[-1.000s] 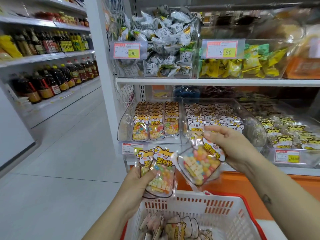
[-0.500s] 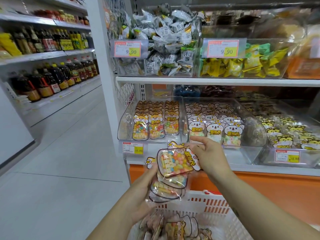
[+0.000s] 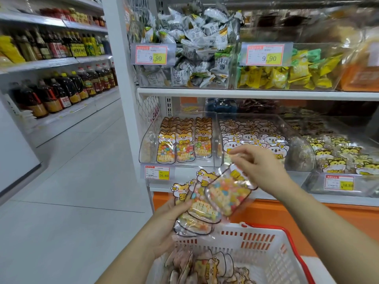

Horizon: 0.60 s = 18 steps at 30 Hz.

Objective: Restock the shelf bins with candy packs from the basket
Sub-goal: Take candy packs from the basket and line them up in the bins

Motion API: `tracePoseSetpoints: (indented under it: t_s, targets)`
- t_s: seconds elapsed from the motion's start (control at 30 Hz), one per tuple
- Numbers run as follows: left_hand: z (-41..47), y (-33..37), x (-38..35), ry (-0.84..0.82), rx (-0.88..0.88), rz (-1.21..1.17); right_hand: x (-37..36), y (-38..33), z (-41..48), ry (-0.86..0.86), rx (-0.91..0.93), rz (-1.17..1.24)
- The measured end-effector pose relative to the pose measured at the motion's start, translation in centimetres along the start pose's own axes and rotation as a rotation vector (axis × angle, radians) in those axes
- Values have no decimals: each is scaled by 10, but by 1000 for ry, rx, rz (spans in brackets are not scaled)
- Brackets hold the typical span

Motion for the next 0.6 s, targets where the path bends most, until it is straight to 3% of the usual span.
tracePoseSetpoints:
  t_s: [0.1,0.2,0.37,0.47,0.53,0.6]
  targets:
    - [-2,-4,-8,-39,23,-1,-43,-12,-9,-228,65,-155]
    - [-6,-6,-16,-88,39,-10,-53,-10,-9,-155,97,-264]
    - [-6,-5,-20,-129,-20,29,-63,-10,-14,-118,88,-230]
    - [-3,-6,-20,-94,-55,42,-55,-18,-16,104,124,-307]
    - [-1,-5,-17,-62,-61,21,-40,-10,-23,241,-22,-126]
    - [1,1,-12,-35,-93,-43,-46,19,-36,173,-346,272]
Point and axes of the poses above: each hand's wrist, its own z-axis towards the middle knuckle, its own x-axis out of the back of the hand, y = z × x, the point moved 9 cm from there along z, towards the middle knuckle, and after that the axes turned 7 degrees about -x, right-handed, at the moved point
